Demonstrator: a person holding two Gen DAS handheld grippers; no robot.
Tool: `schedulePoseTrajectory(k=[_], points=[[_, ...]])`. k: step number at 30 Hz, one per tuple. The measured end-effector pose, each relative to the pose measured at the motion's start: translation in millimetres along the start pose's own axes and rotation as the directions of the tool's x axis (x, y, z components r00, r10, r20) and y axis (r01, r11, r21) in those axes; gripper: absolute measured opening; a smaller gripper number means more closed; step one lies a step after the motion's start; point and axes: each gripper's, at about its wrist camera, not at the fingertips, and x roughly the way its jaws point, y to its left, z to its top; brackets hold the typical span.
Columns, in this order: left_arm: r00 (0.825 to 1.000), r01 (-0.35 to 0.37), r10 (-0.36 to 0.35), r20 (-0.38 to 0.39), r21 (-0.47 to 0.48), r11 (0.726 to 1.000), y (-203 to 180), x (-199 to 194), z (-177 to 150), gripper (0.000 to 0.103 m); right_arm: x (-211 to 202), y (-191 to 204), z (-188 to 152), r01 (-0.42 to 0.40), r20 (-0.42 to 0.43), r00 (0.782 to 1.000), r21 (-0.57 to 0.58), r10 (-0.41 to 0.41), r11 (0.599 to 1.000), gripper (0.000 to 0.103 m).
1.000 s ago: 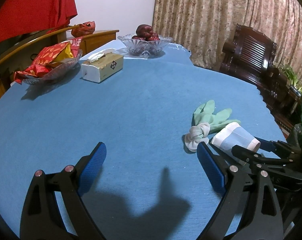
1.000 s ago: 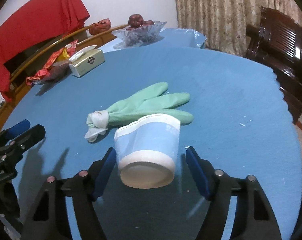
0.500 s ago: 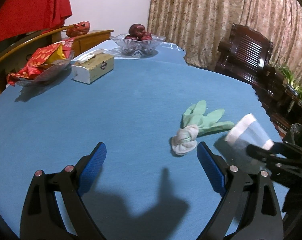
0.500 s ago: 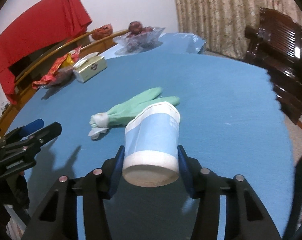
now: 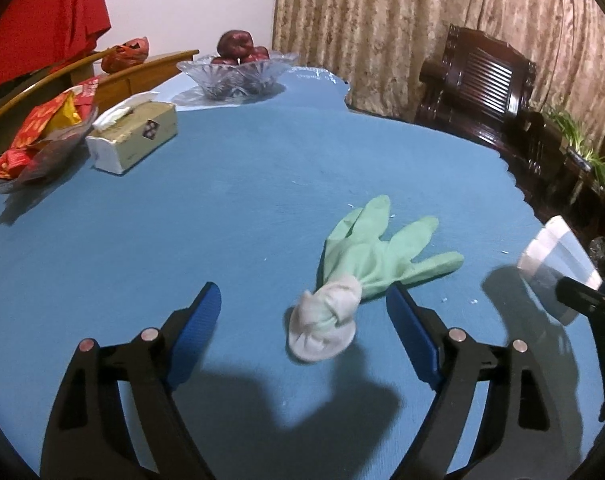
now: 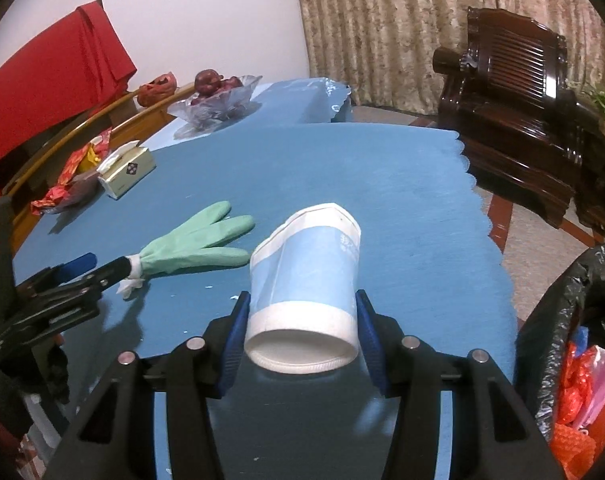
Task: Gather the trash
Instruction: 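Grasp the white paper cup with the right tool while the left tool grasps the green glove, then carry the white cup and green glove over the black bin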
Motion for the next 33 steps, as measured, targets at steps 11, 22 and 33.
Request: schedulePoseTrajectory(k=[11,22,33], points=[[0.996,0.055,-0.058,-0.072,-0.047,0.997,-6.8,27.2,5.3,0.062,4.9,-7.5,1.1,0.002,-0.007,1.0,0.022,-0.002,1.0,0.051],[0.992,0.091,-0.096,-0.078,-0.059,0.994,-23.7,7.6,-10.2,0.032,1.8,-7.8,0.3,-0.004,-0.007,1.0,0.031,0.004,1.0,0.051],[0.997,0.068,-0.069,-0.023,-0.057,0.996,-37.4,-32.4,-14.0,0.03,-17.2,-9.2,2.5,-0.012,0.019,1.0,0.036,0.011,0.999,0.051]])
